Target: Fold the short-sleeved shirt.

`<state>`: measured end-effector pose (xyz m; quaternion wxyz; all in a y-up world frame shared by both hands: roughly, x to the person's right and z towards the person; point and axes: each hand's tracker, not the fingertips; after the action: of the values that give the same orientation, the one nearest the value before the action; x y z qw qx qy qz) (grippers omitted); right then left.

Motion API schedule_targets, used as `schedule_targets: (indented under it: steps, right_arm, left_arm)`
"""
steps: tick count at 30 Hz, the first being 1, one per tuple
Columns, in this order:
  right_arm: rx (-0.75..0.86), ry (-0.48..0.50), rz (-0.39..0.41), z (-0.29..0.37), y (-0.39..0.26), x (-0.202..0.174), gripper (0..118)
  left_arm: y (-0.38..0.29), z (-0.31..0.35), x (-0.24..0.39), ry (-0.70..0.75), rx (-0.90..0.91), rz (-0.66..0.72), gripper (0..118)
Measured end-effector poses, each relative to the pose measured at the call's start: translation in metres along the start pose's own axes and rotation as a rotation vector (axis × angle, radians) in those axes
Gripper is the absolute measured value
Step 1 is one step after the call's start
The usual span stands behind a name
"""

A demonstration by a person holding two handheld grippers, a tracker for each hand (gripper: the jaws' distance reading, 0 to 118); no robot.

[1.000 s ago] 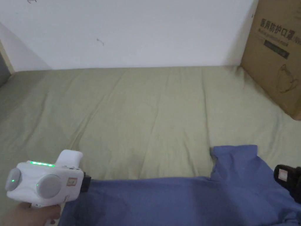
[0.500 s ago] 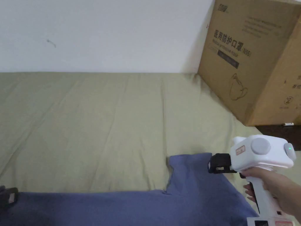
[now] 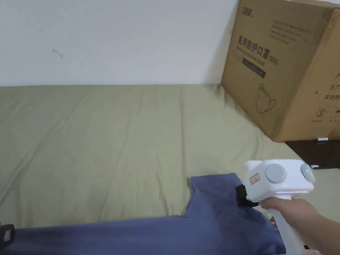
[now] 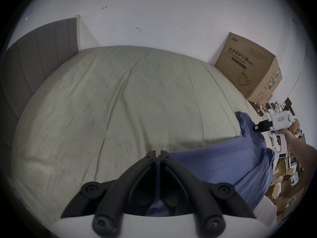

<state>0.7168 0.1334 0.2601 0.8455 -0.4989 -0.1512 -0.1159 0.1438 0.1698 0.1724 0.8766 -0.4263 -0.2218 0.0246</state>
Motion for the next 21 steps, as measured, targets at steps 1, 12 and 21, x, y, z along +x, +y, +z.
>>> schedule_targets:
  steps: [1,12,21]
  right_arm:
    - [0.057,-0.019,-0.038,0.009,0.003,0.005,0]
    - [0.431,-0.051,-0.200,0.084,0.019,0.032,0]
    - [0.335,0.002,-0.224,0.127,-0.119,0.059,0]
  left_arm:
    - [0.002,0.001,-0.002,0.002,0.006,0.013,2]
    - [0.048,-0.005,0.010,-0.010,0.162,0.008,2]
    - [-0.024,0.030,0.000,-0.085,0.053,-0.049,2]
